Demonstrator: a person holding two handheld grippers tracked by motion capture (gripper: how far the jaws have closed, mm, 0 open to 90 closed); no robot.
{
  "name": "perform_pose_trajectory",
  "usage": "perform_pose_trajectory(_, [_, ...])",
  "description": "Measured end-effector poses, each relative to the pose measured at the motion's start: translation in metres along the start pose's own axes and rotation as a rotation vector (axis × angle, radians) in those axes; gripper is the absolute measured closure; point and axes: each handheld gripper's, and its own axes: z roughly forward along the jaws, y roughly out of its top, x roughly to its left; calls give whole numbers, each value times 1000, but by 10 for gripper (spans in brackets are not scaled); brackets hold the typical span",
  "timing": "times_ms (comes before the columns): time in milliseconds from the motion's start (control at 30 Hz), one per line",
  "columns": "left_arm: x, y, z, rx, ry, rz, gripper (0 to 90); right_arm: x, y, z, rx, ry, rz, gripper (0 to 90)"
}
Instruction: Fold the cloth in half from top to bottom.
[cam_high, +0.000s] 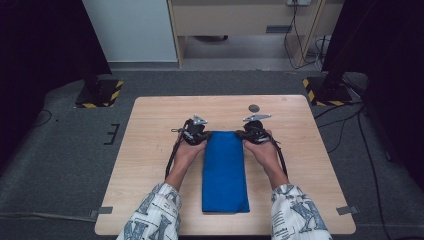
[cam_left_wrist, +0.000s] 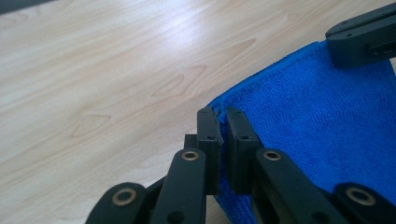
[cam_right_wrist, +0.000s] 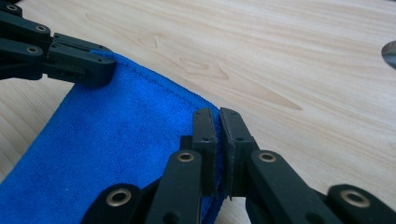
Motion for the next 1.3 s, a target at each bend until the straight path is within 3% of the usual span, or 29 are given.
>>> perform_pose_trajectory(433, [0, 24, -10, -46, 19, 28, 855, -7, 15, -9, -50, 1, 10, 861])
perform_pose_trajectory(767, [13, 32, -16, -72, 28, 19, 855, -4, 31, -6, -75, -1, -3, 860])
perform_pose_trajectory(1300, [19, 43, -29, -111, 27, 11, 856, 3, 48, -14, -103, -8, -31, 861])
